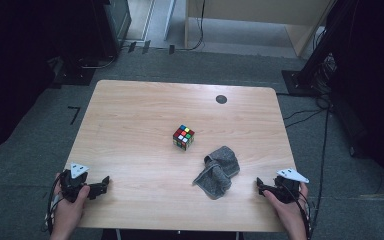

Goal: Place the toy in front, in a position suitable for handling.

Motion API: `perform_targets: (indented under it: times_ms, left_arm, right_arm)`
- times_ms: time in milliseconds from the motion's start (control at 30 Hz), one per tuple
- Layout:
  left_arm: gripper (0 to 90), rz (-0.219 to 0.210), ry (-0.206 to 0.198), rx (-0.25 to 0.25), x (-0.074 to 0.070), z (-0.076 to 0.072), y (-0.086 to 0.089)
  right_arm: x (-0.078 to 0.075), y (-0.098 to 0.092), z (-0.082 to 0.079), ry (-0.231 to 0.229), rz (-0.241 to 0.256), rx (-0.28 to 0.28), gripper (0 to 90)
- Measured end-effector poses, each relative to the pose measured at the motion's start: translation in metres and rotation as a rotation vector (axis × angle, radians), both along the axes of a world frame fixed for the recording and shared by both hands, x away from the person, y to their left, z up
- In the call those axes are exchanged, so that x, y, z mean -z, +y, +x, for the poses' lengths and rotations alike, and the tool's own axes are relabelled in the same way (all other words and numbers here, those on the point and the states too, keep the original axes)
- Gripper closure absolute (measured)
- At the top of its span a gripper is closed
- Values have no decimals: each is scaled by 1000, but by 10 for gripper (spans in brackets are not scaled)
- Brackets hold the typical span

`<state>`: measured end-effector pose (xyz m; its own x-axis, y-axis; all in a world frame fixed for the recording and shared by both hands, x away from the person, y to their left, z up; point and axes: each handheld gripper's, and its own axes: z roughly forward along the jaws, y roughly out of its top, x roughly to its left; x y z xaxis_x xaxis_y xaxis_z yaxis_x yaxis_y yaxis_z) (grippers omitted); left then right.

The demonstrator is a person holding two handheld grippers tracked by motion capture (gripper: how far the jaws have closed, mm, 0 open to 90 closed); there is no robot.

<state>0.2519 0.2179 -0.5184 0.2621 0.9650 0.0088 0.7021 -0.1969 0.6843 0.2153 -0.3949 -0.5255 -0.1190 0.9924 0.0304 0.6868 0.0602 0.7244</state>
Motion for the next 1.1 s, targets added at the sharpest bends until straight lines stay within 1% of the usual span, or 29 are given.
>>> perform_targets:
  times_ms: [67,100,133,167,233,267,400,567,600,633,800,867,933,1000,1067,1100]
  left_arm:
    - [5,1,0,0,0,0,0]
    - [5,1,0,0,0,0,0]
    - [5,1,-1,-2,0,1,0]
    - [5,1,-1,-2,0,1,0]
    - [5,0,-2,-4,0,1,-1]
    - [5,0,-2,-4,0,1,-1]
    - [5,0,-1,-10,0,1,-1]
    - [5,0,-2,-14,0,2,-2]
    - [5,1,-2,-14,0,2,-2]
    - [5,0,-2,-14,0,2,-2]
    - [5,0,-2,-14,0,2,-3]
    - [5,0,-1,-17,0,2,-2]
    - [5,0,-1,-27,0,2,-3]
    - [5,0,-1,-40,0,3,-4]
    - [5,0,-1,-44,0,3,-4]
    - [5,0,-1,-44,0,2,-4]
  right_arm:
    - [0,1,1,2,-1,4,83]
    - [-1,1,1,12,-2,4,94]
    - [-4,2,0,21,4,16,144]
    - [-4,2,0,21,4,16,144]
    - [-8,5,0,6,37,-1,141]
    - [-11,8,-1,-8,42,-13,141]
    - [-26,24,-1,-51,61,-52,137]
    - [-41,53,-2,-99,82,-134,137]
    - [-47,65,-2,-115,94,-163,137]
    - [-47,65,-2,-115,94,-163,137]
    - [-63,89,0,-164,134,-224,137]
    - [-70,100,5,-179,154,-251,136]
    - [-72,103,7,-182,156,-255,134]
    - [-75,111,14,-186,156,-264,127]
    - [-77,114,16,-189,153,-268,124]
    - [-78,120,21,-196,151,-278,110]
